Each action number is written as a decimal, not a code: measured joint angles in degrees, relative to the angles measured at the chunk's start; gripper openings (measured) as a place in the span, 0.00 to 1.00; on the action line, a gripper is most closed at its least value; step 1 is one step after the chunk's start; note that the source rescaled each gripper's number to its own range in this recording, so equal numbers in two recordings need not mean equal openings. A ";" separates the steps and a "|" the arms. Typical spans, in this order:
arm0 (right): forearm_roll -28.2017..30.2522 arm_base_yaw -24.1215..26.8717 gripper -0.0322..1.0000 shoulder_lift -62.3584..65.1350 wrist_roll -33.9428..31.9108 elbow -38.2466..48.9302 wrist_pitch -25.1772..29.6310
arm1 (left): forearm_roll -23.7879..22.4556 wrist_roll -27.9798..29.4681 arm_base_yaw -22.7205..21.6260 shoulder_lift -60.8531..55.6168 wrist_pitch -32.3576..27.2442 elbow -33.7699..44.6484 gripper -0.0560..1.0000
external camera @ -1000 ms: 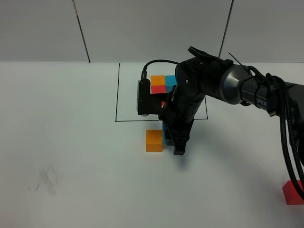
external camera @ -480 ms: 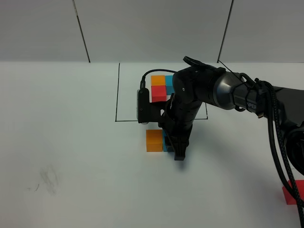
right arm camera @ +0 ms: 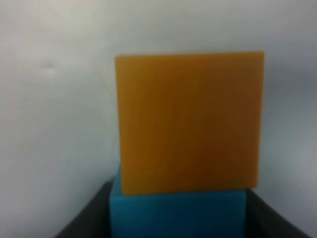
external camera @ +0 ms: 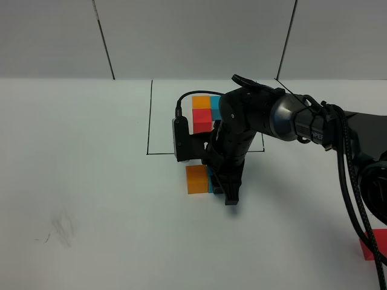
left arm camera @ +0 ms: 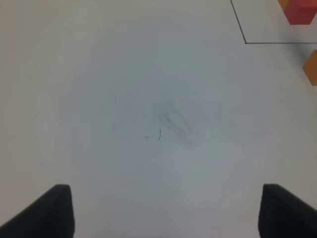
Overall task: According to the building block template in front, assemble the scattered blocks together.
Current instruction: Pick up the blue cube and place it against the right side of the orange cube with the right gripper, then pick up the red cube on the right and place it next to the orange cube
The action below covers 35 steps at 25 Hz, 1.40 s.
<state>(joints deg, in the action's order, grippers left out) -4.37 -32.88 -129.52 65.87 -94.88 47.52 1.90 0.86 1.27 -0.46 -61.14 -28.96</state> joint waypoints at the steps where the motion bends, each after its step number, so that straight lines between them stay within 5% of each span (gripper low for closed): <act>1: 0.00 0.00 0.26 0.00 0.00 0.00 0.00 | 0.00 0.00 0.00 0.00 0.00 0.00 0.67; 12: 0.00 0.00 0.26 -0.17 0.15 -0.39 0.50 | 0.00 0.00 0.00 0.00 0.00 0.00 0.67; 14: 0.15 0.00 0.36 -0.18 -0.56 -0.39 1.19 | 0.00 0.00 0.00 0.00 0.00 0.00 0.67; 16: 0.74 0.00 0.56 0.02 -3.56 -0.39 1.85 | 0.00 0.00 0.00 0.00 0.00 0.00 0.67; 19: 3.61 0.00 0.83 2.96 -12.39 -0.39 3.15 | 0.00 0.00 0.00 0.00 0.00 0.00 0.67; 22: 6.85 0.71 0.95 8.03 -27.36 0.14 4.85 | 0.00 0.00 0.00 0.00 0.00 0.00 0.67; 28: 12.24 5.95 0.92 20.52 -61.45 11.69 6.31 | 0.00 0.00 0.00 0.00 0.00 0.00 0.67; 35: 16.74 15.26 0.88 35.44 -73.69 31.61 1.79 | 0.00 0.00 0.00 0.00 0.00 0.00 0.67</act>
<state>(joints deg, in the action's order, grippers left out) 12.37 -17.62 -94.07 -7.82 -63.27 49.31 1.90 0.86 1.27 -0.46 -61.14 -28.96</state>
